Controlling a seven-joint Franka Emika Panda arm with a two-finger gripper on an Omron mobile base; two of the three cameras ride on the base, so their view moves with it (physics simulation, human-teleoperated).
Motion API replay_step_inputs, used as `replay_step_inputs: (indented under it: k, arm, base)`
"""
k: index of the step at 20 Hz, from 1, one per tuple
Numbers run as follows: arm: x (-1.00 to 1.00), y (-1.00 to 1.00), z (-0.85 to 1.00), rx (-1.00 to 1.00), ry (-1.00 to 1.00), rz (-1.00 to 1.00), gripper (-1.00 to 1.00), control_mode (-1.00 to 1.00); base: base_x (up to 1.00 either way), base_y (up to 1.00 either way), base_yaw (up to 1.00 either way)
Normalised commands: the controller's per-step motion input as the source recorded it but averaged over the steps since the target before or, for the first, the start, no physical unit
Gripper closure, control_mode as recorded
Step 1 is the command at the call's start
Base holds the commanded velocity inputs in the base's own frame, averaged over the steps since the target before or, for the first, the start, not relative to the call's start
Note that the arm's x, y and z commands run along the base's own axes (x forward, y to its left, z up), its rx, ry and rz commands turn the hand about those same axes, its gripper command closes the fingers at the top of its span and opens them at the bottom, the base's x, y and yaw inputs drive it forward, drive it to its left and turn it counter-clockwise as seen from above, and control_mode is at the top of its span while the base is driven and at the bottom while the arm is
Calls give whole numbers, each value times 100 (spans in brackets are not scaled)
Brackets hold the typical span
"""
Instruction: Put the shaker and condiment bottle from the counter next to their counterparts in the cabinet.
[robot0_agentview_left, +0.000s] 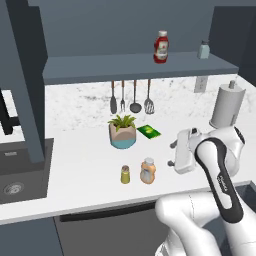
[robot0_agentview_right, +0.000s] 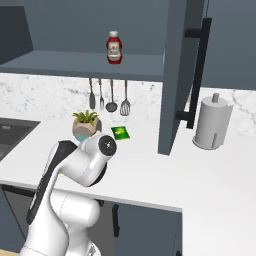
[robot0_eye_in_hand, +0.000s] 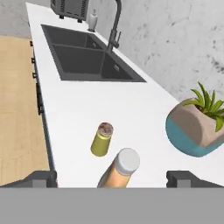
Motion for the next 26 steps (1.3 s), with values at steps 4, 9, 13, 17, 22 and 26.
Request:
replay_step_inputs:
  k: [4,9,13,17,22,26]
  arm:
    - [0,21,-56,7,14,8,-100,-100]
    - [9,9,-20,11,10,7,-100,-100]
    - [34,0,0,3,0,5,-100,-100]
    - [31,5,0,6,5,6,-100,-100]
    - [11,14,-5,4,13,1,-100,-100]
    - [13,15,-19,0,13,0,-100,-100]
  base:
    - [0,0,0]
    - [0,0,0]
    - [0,0,0]
    - [0,0,0]
    - [0,0,0]
    - [0,0,0]
